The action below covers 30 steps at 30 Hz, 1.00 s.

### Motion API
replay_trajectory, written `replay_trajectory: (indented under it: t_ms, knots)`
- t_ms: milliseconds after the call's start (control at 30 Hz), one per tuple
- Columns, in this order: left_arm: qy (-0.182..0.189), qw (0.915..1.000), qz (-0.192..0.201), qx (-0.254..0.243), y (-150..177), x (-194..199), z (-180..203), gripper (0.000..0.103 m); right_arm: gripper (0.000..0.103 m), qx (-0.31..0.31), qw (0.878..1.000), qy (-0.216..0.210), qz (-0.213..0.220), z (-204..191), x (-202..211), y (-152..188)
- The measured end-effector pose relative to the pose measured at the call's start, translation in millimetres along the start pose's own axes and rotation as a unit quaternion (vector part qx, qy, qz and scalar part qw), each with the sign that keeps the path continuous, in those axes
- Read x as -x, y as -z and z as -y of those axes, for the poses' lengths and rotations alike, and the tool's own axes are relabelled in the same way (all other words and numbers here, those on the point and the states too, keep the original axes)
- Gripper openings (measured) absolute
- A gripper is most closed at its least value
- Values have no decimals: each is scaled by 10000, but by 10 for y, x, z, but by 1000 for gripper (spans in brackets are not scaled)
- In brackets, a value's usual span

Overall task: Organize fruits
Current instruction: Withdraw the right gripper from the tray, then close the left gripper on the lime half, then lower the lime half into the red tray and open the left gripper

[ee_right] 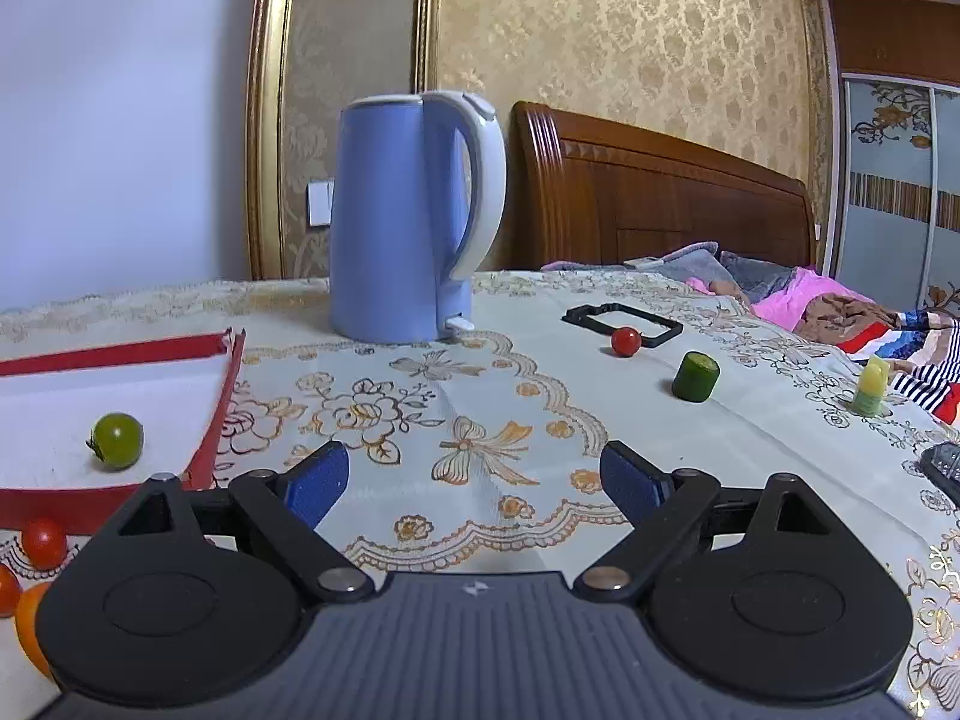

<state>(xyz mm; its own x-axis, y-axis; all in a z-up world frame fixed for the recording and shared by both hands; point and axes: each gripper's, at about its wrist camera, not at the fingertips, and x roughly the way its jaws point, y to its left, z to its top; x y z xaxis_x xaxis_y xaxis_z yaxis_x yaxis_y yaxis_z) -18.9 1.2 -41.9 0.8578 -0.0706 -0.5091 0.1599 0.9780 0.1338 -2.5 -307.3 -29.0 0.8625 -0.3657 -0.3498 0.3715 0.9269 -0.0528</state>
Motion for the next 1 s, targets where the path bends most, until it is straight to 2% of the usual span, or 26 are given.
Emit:
replay_trajectory:
  t_ms: [133, 267, 300, 333, 667, 833, 1000]
  knots:
    - [17, 10000, 20, -35, 2, 4, -4, 31, 91, 256, 9989, 165, -361, -91, -117, -5]
    - [52, 10000, 26, -53, -2, 11, -16, 31, 92, 641, 9929, 206, -983, -214, -322, 21]
    - [84, 10000, 32, -37, -4, 17, -23, 31, 97, 702, 9907, 218, -1143, -231, -374, 32]
    - [127, 9999, 41, -18, -7, 24, -28, 31, 100, 672, 9910, 276, -1124, -223, -367, 36]
    - [206, 9988, 410, -151, -159, 196, 0, 30, 102, 371, 9910, 141, -1277, -133, -411, 32]
    - [93, 9976, 643, -250, -459, 166, -33, 30, 103, 340, 9909, 131, -1292, -126, -415, 32]
    - [-93, 9970, 766, -85, -788, -118, -99, 30, 103, 334, 9909, 138, -1295, -123, -413, 34]
